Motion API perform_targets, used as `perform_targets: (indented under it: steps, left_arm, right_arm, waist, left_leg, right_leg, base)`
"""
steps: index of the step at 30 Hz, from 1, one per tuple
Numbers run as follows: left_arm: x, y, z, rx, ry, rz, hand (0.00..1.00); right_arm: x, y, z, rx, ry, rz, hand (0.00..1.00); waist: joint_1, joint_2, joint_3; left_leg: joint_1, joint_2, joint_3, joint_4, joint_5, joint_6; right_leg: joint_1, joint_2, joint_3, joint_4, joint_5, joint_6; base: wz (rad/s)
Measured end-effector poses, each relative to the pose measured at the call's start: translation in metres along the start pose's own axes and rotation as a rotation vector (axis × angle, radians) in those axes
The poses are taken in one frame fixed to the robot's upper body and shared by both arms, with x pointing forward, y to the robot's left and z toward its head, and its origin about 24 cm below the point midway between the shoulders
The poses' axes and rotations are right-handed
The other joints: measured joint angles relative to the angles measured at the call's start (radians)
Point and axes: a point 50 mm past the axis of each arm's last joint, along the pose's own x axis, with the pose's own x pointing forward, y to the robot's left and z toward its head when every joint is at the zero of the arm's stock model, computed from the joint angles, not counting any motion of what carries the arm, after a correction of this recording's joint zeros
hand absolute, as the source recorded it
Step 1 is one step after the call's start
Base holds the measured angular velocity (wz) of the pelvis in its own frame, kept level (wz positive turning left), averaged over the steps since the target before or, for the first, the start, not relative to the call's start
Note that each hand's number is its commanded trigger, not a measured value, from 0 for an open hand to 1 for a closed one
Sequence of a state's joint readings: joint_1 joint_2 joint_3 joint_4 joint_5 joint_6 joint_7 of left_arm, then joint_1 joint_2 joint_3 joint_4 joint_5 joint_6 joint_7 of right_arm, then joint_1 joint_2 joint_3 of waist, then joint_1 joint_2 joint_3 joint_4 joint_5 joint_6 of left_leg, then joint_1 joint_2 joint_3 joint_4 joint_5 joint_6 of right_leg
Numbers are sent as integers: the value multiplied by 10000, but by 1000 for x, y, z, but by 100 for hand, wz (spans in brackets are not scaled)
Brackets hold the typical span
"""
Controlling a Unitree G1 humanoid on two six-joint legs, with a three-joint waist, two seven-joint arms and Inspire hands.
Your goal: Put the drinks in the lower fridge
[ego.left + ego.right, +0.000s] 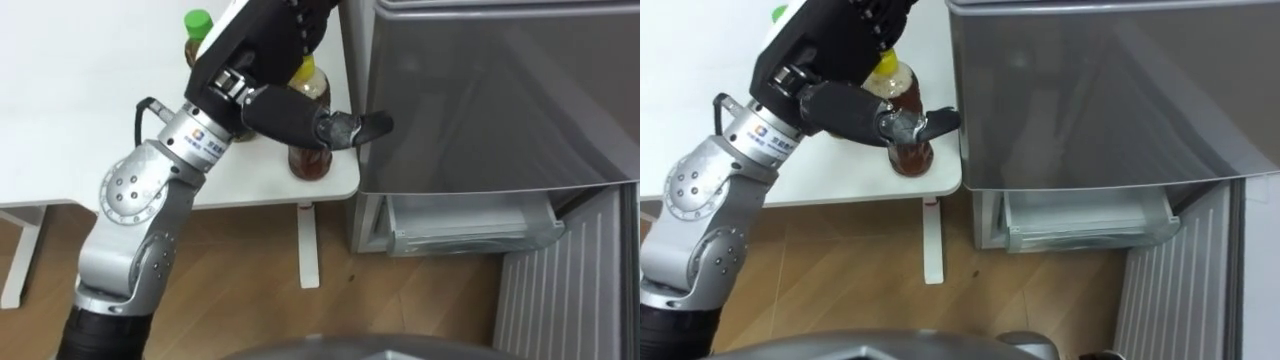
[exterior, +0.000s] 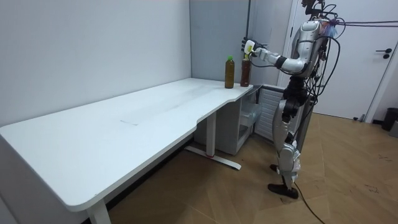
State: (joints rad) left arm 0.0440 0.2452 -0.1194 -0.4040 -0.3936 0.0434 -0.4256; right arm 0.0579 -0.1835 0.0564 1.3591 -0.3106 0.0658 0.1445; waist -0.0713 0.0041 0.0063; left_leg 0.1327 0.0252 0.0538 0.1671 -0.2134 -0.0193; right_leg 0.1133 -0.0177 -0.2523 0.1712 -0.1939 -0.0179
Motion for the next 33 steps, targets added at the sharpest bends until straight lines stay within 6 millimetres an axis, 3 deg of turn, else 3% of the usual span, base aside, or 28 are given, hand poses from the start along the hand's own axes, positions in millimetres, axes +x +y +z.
perform_targets:
  steps: [33]
  left_arm:
    - [-5,8,0,229,65,634,0]
  right_arm:
    - [0,-2,-4,-131,21,-330,0]
  waist:
    - [9,150,-26]
  left_leg:
    - [-20,42,301,-2,0,0]
  right_leg:
    - [-21,17,52,-15,8,-17]
  base:
    - [0]
